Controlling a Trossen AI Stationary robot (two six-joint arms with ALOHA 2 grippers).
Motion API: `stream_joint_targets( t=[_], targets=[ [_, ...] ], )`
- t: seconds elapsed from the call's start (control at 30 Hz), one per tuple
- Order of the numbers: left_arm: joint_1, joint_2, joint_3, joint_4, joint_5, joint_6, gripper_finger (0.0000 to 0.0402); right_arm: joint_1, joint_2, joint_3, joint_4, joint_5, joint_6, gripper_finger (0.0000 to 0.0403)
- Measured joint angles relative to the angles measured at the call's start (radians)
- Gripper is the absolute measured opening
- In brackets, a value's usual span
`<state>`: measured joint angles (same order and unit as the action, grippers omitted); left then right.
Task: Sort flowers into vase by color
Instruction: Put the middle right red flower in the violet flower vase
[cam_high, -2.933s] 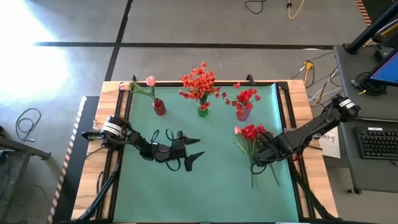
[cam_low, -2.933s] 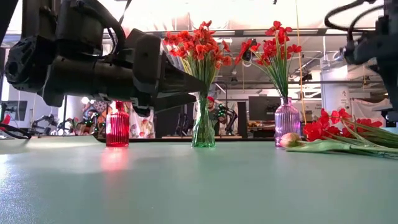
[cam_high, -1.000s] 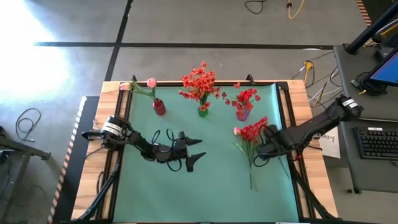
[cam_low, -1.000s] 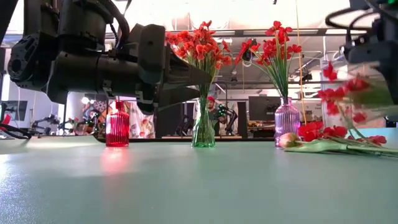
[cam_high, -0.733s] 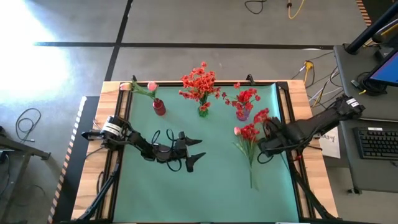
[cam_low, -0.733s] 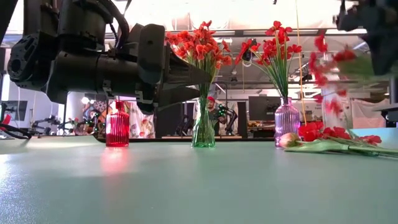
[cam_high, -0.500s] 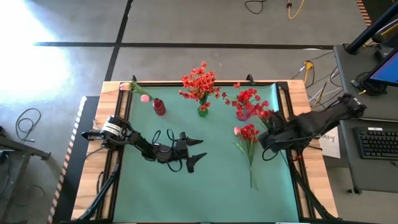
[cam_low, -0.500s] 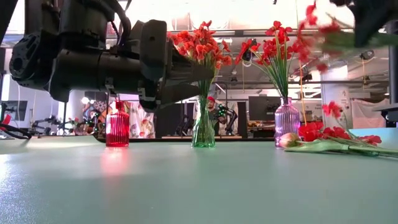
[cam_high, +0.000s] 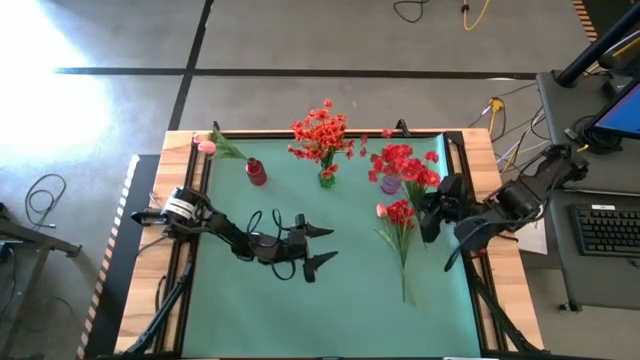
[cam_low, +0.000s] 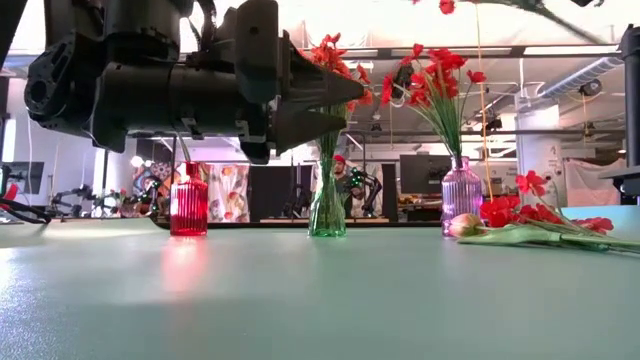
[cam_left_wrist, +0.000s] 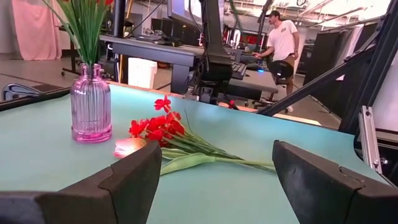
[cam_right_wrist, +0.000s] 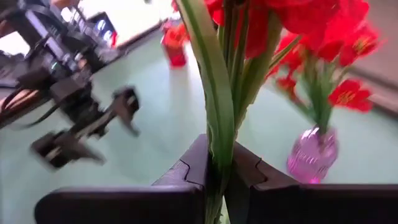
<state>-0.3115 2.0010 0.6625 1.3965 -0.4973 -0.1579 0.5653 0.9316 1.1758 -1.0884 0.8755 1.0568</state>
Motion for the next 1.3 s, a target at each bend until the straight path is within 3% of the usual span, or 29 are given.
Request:
stream_joint_targets(
  t=[0.17,0.3,0.6,1.03,1.3],
  targets=[
    [0.0,0.0,0.01,-0.001,0.0,0.0,0.0293,0.028,-0.012,-0.073,0.032,0.19,0.016,0.0022],
    [0.0,0.0,0.02,-0.009,0.0,0.009,0.0293,0.028,-0.031,-0.124,0.079,0.239,0.009,0.0022],
    [0.0,0.0,0.042,-0.032,0.001,0.024,0.0293,0.028,-0.077,-0.156,0.174,0.258,-0.089,0.0022],
    [-0.009,-0.003,0.045,-0.031,0.005,0.025,0.0293,0.028,-0.123,-0.163,0.508,0.294,-0.533,0.0022],
    [-0.009,-0.004,0.124,-0.098,0.004,0.122,0.0293,0.028,-0.131,-0.248,0.579,0.382,-0.561,0.0022]
  ],
)
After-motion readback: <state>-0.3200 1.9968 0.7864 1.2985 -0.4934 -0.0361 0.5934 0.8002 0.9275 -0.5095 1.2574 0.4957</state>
